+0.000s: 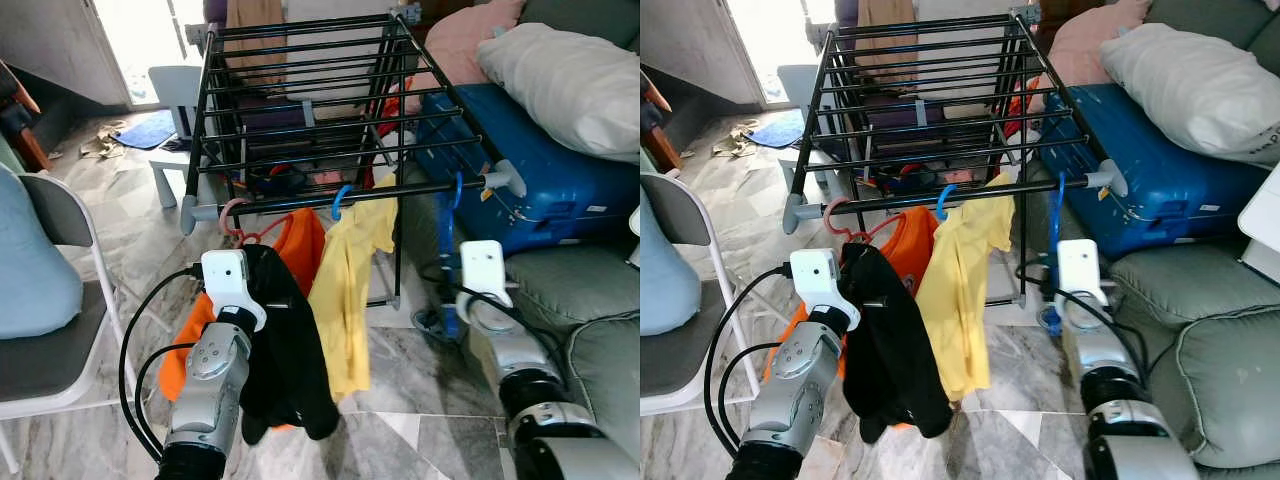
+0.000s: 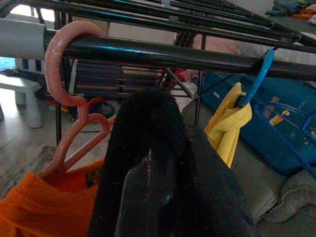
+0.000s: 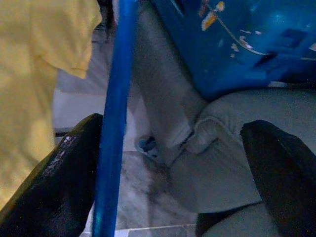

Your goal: Hang hanger

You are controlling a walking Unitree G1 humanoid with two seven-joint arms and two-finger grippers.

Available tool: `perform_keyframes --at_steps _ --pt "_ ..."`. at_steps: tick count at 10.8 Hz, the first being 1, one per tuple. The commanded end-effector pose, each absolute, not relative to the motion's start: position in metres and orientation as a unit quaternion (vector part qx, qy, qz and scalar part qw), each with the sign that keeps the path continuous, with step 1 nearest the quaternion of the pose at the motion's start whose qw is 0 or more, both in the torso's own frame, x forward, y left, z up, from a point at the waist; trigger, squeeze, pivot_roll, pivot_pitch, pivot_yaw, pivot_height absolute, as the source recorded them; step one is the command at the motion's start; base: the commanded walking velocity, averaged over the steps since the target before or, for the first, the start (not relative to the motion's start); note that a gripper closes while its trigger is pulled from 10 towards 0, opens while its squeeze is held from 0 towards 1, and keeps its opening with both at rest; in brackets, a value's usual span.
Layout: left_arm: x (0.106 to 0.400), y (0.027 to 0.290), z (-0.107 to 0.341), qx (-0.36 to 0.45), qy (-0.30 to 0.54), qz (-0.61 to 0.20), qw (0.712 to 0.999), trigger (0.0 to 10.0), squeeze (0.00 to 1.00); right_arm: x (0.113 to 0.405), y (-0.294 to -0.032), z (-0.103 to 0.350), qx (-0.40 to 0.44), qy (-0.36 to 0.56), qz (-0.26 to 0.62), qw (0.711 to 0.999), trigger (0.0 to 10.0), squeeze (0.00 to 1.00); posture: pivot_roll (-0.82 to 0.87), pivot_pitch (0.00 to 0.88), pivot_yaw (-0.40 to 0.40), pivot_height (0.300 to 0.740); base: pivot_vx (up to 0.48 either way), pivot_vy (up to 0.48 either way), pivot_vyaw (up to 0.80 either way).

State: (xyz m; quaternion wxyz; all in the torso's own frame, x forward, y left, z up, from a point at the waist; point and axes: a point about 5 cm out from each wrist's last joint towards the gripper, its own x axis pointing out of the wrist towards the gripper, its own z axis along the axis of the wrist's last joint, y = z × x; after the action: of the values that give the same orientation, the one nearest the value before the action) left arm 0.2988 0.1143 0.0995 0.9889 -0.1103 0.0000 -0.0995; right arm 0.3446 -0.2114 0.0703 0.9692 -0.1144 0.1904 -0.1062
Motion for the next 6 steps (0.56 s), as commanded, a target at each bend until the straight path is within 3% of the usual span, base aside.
perform_keyframes --at_steps 1,4,5,6 --pt "0.2998 0.1152 0.102 -0.105 -0.003 -0.097 0.99 10.0 0.0 0.3495 -0.2122 0.0769 -0.11 0.179 -0.112 0.971 10.0 0.0 -0.12 0.0 0.053 0.74 0.0 0.0 0.0" --pt "0.3003 0.1147 0.1012 -0.102 0.001 -0.098 0.99 10.0 0.0 0.3517 -0.2101 0.0773 -0.105 0.179 -0.095 0.974 10.0 0.0 -0.12 0.0 0.052 0.74 0.0 0.0 0.0" --pt "0.3003 0.1145 0.1005 -0.101 0.003 -0.097 0.99 10.0 0.0 0.3528 -0.2091 0.0777 -0.102 0.179 -0.086 0.975 7.7 0.0 -0.12 0.0 0.052 0.74 0.0 0.0 0.0" --pt "0.3004 0.1141 0.1004 -0.101 0.004 -0.096 0.99 10.0 0.0 0.3537 -0.2101 0.0785 -0.102 0.179 -0.085 0.975 0.0 0.0 -0.12 0.0 0.05 0.74 0.0 0.0 0.0"
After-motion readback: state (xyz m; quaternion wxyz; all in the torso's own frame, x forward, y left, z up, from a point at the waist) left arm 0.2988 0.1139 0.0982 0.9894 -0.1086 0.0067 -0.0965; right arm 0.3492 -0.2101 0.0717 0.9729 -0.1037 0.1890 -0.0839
